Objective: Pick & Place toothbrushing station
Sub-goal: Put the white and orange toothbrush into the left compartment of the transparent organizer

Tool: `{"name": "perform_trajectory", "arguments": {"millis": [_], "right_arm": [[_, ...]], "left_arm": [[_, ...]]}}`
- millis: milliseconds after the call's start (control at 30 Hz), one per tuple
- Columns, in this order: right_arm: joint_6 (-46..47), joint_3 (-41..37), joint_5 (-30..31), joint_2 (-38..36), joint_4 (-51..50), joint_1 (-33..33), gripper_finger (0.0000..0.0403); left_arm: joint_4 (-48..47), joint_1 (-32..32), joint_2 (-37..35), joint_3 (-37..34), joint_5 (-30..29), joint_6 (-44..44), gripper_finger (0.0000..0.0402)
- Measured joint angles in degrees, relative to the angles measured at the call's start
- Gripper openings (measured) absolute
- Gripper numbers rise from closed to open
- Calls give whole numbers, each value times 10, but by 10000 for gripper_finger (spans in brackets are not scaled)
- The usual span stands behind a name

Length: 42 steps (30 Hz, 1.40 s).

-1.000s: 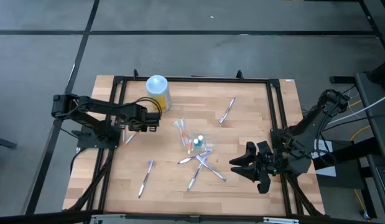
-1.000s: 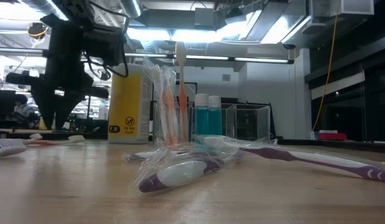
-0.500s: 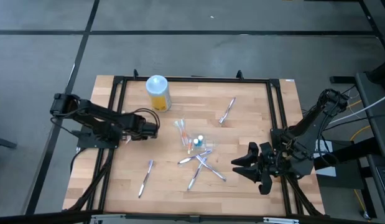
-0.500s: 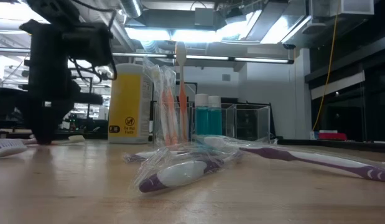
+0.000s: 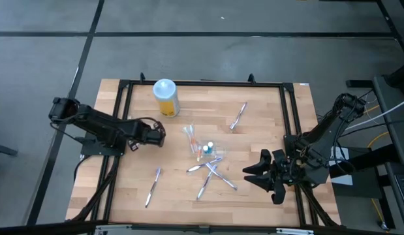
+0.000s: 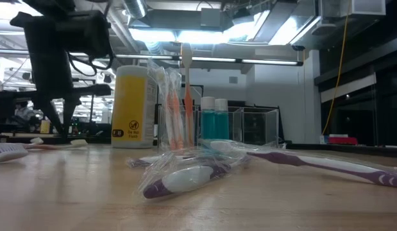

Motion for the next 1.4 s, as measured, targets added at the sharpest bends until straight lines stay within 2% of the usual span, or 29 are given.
{"name": "perform_trajectory", "arguments": {"millis": [233,500,600,700,967,1167,1400], "right_arm": [[23,0,-8,2,1,8,155],[46,0,25,3,4,34,155],[49,0,42,3,4,42,155],[52,0,53,3,4,47,155],[45,0,56,3,5,47,155],[48,0,56,3,4,47,155],[32,0,56,11,34,47,155]], "left_arm": [[-16,63,-1,0,-57,3,5],[-32,133,-3,0,-104,9,2],[-57,153,-3,0,-98,16,5],[-80,162,-3,0,-67,35,2],[-119,133,-2,-6,-19,30,3],[-78,99,0,-54,45,20,4],[-60,57,-1,-70,40,19,2]]}}
